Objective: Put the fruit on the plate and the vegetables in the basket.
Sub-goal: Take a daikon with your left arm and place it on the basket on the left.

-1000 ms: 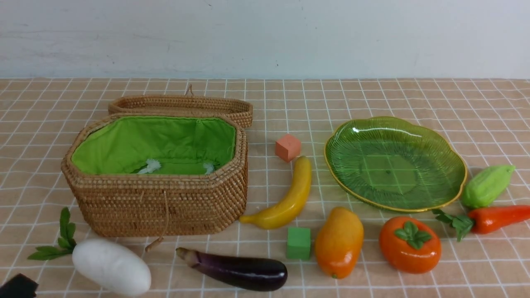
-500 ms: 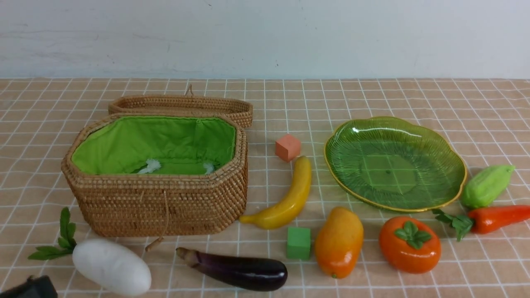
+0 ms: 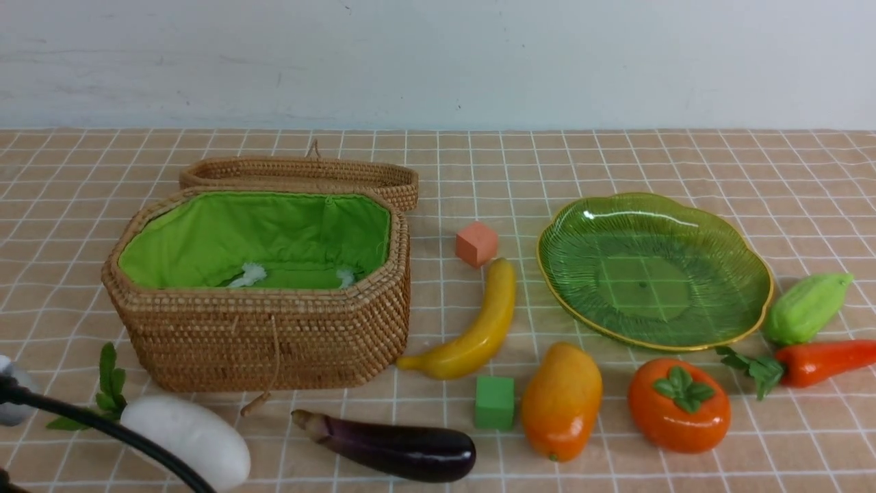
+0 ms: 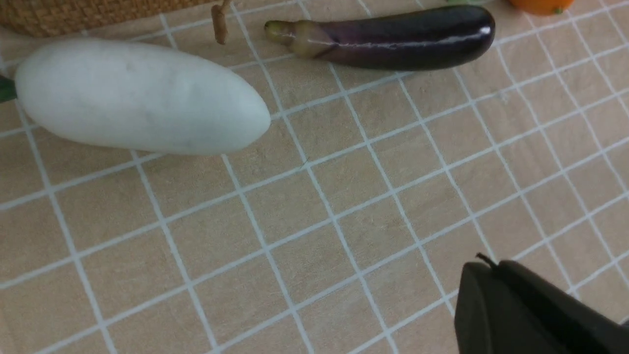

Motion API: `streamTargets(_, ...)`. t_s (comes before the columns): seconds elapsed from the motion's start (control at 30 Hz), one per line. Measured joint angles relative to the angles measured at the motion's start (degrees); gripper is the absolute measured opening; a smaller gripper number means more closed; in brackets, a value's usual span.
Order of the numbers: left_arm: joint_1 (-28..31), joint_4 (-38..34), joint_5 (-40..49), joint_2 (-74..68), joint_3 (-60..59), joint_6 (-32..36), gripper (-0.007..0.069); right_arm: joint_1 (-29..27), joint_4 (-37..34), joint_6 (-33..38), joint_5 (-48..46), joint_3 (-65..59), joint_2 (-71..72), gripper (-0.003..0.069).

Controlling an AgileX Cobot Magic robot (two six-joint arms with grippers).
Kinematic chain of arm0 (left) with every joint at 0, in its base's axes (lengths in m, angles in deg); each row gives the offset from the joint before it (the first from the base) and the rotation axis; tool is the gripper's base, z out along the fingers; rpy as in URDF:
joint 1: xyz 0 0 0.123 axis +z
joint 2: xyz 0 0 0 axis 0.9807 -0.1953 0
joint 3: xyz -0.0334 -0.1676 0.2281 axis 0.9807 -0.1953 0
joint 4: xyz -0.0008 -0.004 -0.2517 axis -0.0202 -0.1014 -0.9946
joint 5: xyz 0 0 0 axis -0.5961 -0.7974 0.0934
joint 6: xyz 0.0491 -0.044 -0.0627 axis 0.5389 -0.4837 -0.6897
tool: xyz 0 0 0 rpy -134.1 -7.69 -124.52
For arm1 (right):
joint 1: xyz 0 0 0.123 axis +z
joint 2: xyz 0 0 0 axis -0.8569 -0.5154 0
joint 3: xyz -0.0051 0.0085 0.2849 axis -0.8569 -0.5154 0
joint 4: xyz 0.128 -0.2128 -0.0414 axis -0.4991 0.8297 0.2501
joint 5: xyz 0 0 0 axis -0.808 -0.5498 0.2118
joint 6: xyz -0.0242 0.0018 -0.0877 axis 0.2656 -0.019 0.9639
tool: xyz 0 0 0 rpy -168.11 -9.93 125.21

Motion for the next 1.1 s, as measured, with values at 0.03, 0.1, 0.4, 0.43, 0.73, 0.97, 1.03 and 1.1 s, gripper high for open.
streamTargets(0.03,0.0,0.0,-0.2,-1.3,0.0,2.0,-0.0013,1.4,-0.7,1.1,-2.8,1.5,0.0,0.0223)
streamTargets(0.1,-0.1,0.0,-0.5,-4.3,0.1,7.4,-0.0013,5.7,-1.4,8.7,-10.9,8.7,-0.1,0.0197)
streamTargets(0.4,-6.1,8.3,-2.2,-19.3,6.8,25.3,-0.0013,23.9,-1.6,40.4,-41.5,43.1,-14.2,0.0146)
streamTargets(0.43,-6.3,9.5,-2.6,-20.2,7.7,26.6,-0.0013,25.0,-1.6,41.6,-43.5,45.1,-15.3,0.0146)
streamTargets(0.73,-7.1,18.9,-9.1,-31.7,11.6,44.4,0.0206,28.9,1.9,44.5,-48.6,50.0,-18.7,0.0146)
streamTargets(0.97,-11.7,22.4,-16.1,-39.6,11.7,51.8,0.0550,29.0,5.6,44.5,-49.4,48.4,-18.8,0.0150)
streamTargets(1.03,-11.7,24.2,-16.1,-40.7,11.7,51.8,0.0569,29.0,5.3,44.5,-49.5,48.3,-18.8,0.0150)
streamTargets(1.1,-11.7,28.5,-16.1,-42.5,11.7,51.5,0.0580,29.1,4.3,44.5,-49.5,48.3,-18.8,0.0150)
